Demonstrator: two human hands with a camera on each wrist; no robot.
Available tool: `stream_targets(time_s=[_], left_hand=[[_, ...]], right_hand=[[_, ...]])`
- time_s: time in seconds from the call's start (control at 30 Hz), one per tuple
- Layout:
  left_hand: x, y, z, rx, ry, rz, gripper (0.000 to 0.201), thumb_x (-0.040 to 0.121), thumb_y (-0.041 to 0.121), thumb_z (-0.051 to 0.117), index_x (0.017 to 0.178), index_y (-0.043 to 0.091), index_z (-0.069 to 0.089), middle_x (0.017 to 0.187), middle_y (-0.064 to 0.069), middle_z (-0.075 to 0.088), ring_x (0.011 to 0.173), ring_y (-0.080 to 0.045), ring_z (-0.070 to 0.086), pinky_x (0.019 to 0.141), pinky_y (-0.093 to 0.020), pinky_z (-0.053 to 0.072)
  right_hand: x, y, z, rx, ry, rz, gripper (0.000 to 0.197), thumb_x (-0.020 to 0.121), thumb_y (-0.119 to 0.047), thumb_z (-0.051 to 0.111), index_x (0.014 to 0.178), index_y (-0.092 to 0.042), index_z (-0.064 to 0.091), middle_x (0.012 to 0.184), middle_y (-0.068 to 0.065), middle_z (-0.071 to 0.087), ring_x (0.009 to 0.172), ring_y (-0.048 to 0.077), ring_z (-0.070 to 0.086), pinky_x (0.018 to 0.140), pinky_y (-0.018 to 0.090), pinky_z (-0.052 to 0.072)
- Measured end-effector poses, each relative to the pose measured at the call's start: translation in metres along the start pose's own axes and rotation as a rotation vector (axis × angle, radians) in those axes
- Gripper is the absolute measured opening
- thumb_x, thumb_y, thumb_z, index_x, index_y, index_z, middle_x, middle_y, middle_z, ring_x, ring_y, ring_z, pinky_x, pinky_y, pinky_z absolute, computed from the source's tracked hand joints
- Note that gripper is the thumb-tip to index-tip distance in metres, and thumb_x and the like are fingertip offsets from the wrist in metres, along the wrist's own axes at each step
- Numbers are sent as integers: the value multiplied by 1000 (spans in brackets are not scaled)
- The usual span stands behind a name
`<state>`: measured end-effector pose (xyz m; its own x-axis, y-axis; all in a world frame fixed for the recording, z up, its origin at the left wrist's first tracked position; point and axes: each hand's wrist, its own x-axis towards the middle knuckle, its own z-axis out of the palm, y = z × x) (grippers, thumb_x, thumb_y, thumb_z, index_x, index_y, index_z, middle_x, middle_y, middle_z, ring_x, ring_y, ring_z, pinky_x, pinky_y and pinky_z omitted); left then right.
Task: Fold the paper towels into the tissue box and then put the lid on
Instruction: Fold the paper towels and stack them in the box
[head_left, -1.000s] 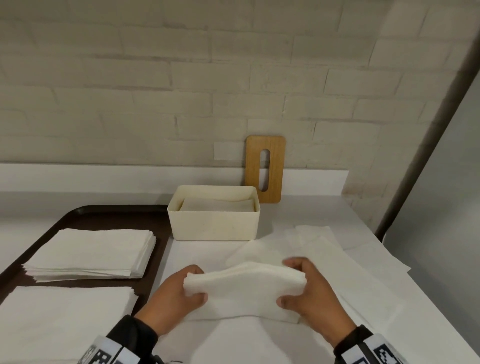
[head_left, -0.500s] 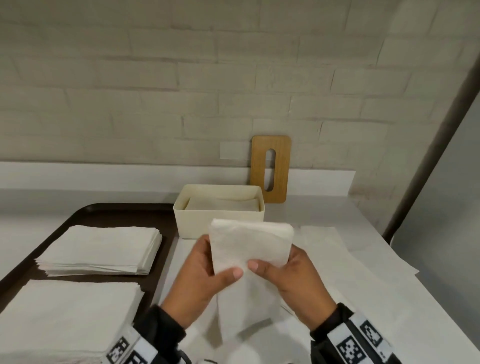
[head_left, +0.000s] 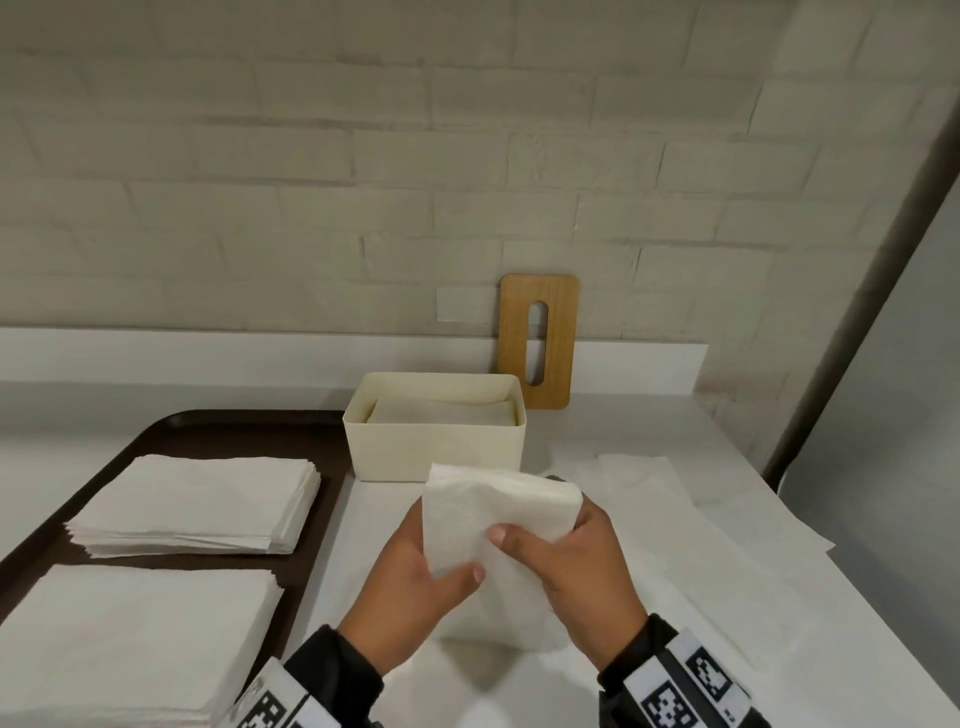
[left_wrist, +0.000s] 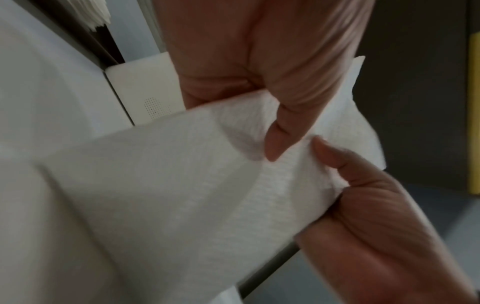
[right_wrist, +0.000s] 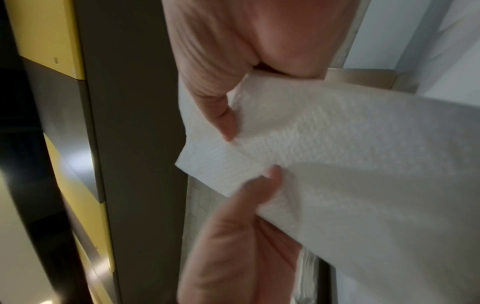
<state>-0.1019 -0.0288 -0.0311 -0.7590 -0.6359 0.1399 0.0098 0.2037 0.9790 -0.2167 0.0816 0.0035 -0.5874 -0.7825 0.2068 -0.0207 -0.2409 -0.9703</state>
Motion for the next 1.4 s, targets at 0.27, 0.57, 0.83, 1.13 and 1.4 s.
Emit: stream_targets(time_s=[0.27, 0.57, 0.83, 1.13, 1.4], left_hand=[[-5, -8, -26, 330, -40, -125, 24, 73, 6, 75, 82, 24, 62, 77, 5, 67, 69, 4, 64, 60, -5, 44], [-11, -8, -50, 359, 56, -104, 35, 71, -6, 70, 66, 27, 60, 69, 13, 64, 60, 2, 55, 55, -6, 41], [-9, -15, -53, 443, 20, -150, 26, 74, -3, 67, 81, 19, 56, 77, -3, 62, 76, -11, 59, 60, -8, 43], [4, 12, -68, 452, -125, -262, 44, 74, 3, 72, 96, 35, 51, 95, 8, 67, 92, -7, 65, 86, -28, 53], [95, 77, -92, 342, 366, -13, 42, 75, -1, 71, 84, 25, 39, 74, -3, 57, 64, -20, 56, 57, -31, 45]], right_hand=[[1, -14, -27, -65, 96, -43, 22, 52, -21, 79, 69, -24, 65, 77, 0, 68, 73, 19, 64, 64, 33, 53], [-19, 41, -56, -483, -10, 247, 23, 57, 0, 66, 61, -21, 59, 53, -11, 60, 56, 8, 55, 54, 22, 43], [-16, 43, -57, -447, -3, 227, 19, 55, -14, 64, 68, -4, 54, 57, -7, 50, 56, 6, 46, 51, 18, 33], [-1, 27, -76, -538, -26, 300, 13, 76, 3, 68, 82, -8, 62, 74, 0, 68, 71, 17, 63, 68, 35, 53], [98, -48, -48, -447, 264, -27, 42, 75, -4, 72, 69, -21, 35, 74, 11, 52, 67, 22, 52, 62, 34, 44]])
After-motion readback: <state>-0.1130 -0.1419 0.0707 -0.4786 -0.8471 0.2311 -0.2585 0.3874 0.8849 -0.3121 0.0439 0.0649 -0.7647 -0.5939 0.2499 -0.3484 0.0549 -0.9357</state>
